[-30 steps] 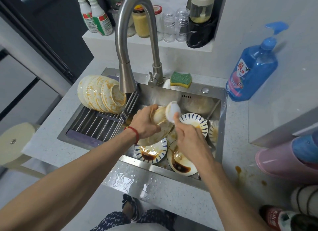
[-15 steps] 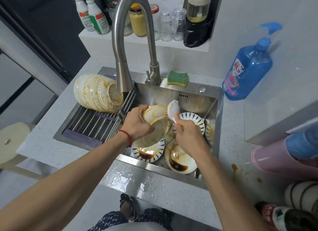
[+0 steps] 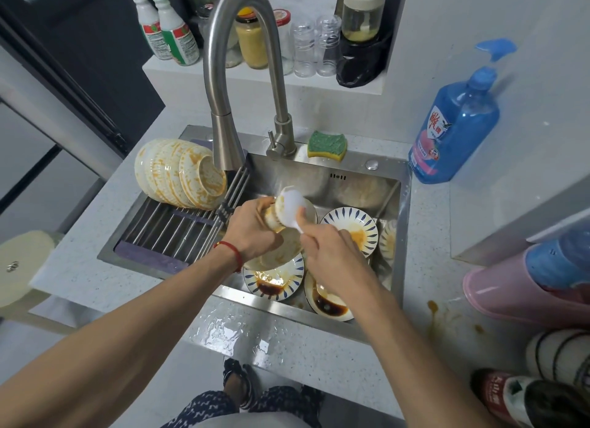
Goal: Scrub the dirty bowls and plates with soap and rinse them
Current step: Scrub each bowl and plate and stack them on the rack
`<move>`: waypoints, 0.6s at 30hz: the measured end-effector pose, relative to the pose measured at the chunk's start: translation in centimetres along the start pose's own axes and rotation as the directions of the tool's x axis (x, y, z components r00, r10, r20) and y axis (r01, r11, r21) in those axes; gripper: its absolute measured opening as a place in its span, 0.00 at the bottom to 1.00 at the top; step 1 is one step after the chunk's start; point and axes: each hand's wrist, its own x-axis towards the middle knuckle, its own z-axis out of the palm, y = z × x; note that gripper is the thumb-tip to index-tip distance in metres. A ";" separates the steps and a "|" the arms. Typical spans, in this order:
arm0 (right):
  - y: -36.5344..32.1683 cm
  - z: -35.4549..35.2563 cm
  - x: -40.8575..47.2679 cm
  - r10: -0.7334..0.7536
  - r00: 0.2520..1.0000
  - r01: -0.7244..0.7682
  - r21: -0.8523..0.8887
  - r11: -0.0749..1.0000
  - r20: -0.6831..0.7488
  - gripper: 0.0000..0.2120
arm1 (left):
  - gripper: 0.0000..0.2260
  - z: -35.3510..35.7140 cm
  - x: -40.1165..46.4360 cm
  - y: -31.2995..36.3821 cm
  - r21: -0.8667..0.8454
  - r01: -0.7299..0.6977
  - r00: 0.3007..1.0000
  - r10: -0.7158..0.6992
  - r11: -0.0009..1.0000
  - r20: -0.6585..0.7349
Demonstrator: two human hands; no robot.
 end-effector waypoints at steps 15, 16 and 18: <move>2.0 -0.3 0.7 0.154 0.988 -0.153 0.158 0.976 0.005 0.22 | 0.25 -0.6 0.2 -0.5 -0.120 -0.014 1.000 0.016 0.993 0.016; 2.3 -0.5 1.2 0.183 0.983 -0.178 0.150 0.972 -0.016 0.21 | 0.25 -0.6 0.2 -0.6 -0.164 -0.003 1.000 0.006 0.986 0.017; 2.6 -0.5 1.6 0.218 0.976 -0.212 0.153 0.965 -0.024 0.21 | 0.25 -0.8 0.2 -0.9 -0.239 0.000 1.000 0.001 0.971 0.004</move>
